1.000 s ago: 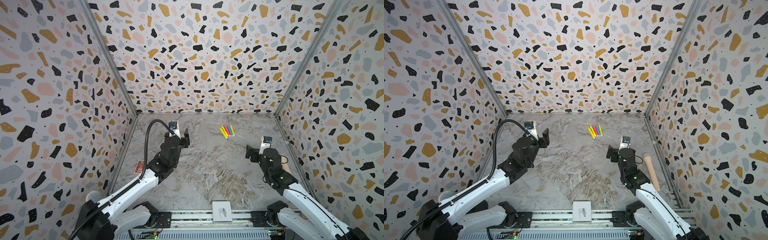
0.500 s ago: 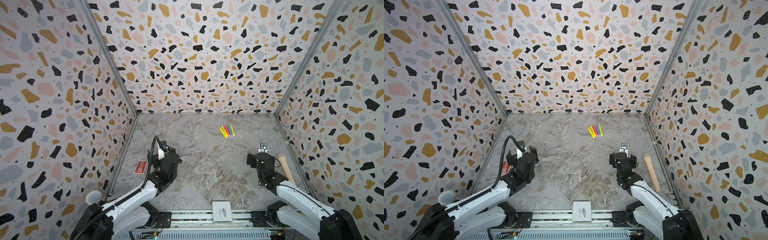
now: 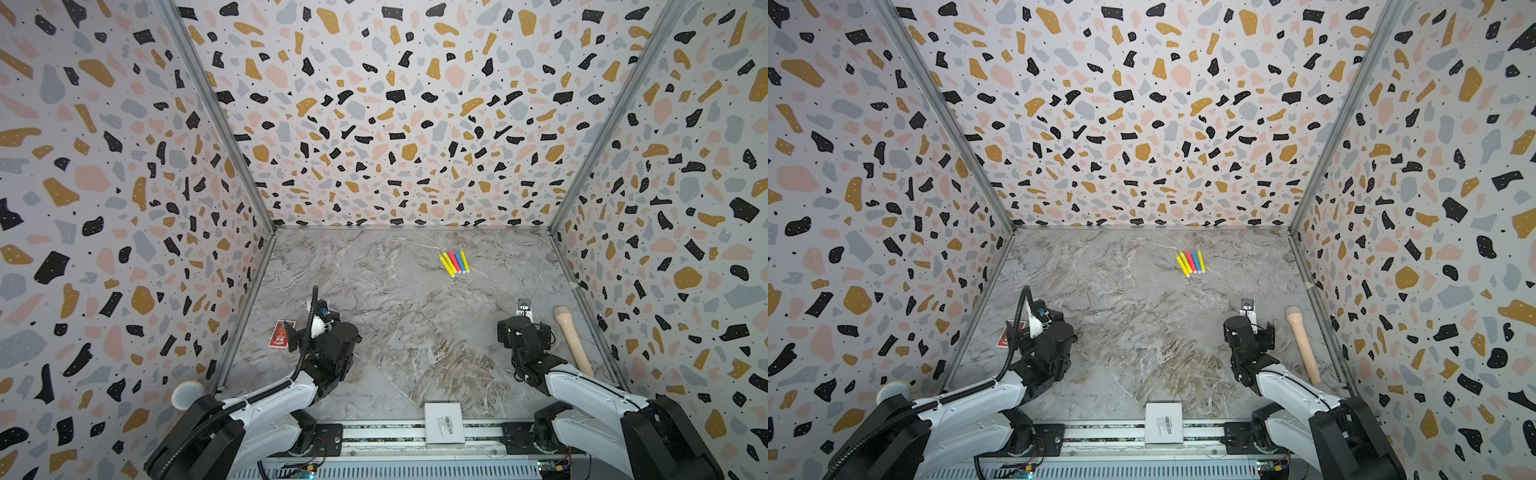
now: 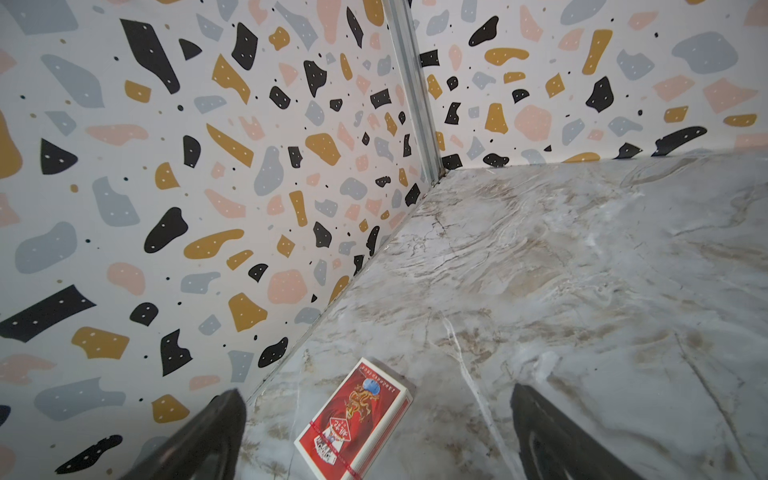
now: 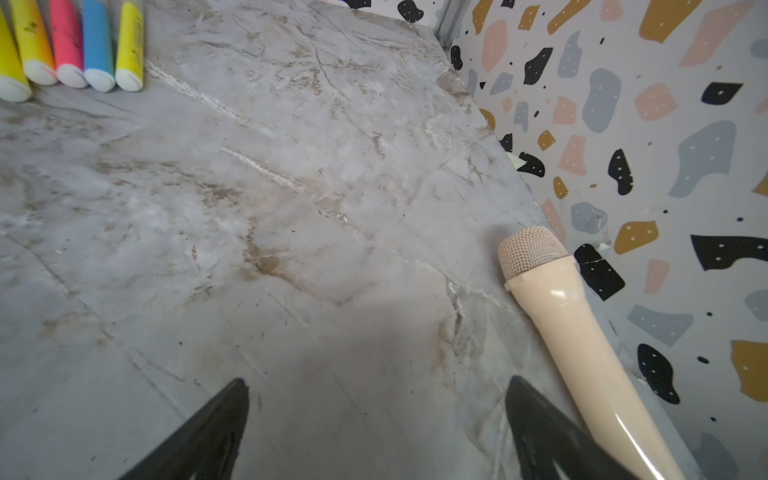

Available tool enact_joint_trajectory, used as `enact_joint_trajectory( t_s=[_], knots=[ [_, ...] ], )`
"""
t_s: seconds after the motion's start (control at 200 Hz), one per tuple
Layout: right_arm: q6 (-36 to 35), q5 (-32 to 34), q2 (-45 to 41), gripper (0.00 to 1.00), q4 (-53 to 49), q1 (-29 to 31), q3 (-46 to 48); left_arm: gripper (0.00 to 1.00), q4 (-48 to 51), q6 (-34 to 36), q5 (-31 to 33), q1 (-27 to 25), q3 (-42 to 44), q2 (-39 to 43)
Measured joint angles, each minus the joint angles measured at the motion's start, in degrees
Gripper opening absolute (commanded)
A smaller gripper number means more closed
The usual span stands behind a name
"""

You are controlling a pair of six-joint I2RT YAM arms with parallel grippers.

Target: Insert the pens into the pen caps

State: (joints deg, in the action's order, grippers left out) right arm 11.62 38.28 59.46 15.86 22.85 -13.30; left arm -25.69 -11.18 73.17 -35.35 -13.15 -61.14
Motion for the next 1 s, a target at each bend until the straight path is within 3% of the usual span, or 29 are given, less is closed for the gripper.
enact_joint_trajectory(
  t_s=[0.15, 0.285, 0.32, 0.35, 0.521, 0.761, 1.001],
  knots=[
    [-1.62, -1.90, -5.88, 0.97, 4.39, -0.98, 3.04, 0.99, -0.57, -0.85, 1.14, 0.00, 0.90, -0.17],
    [-2.14, -5.66, -10.58, 0.90, 9.09, -4.85, 6.21, 0.99, -4.72, -0.98, 2.43, 0.02, 4.26, 4.63],
    [-2.27, -6.36, -11.34, 0.91, 10.36, -5.68, 6.91, 0.99, -6.32, -0.70, 2.73, 0.02, 5.75, 6.27],
    [-2.36, -6.86, -11.93, 1.00, 11.50, -6.27, 7.48, 0.99, -7.65, -0.28, 2.91, 0.04, 6.99, 7.58],
    [-3.28, -7.78, -12.48, 0.99, 18.23, -6.84, 10.12, 1.00, -13.68, 1.64, 3.39, 1.14, 11.56, 12.02],
    [-4.87, -6.47, -6.32, 0.99, 33.51, -7.23, 13.03, 1.00, -24.59, 3.58, 1.88, 5.44, 12.70, 9.44],
    [-5.75, -6.58, 5.49, 0.99, 50.99, -9.55, 13.03, 1.00, -40.15, 5.70, -2.64, 10.71, 12.72, -2.91]
  ],
)
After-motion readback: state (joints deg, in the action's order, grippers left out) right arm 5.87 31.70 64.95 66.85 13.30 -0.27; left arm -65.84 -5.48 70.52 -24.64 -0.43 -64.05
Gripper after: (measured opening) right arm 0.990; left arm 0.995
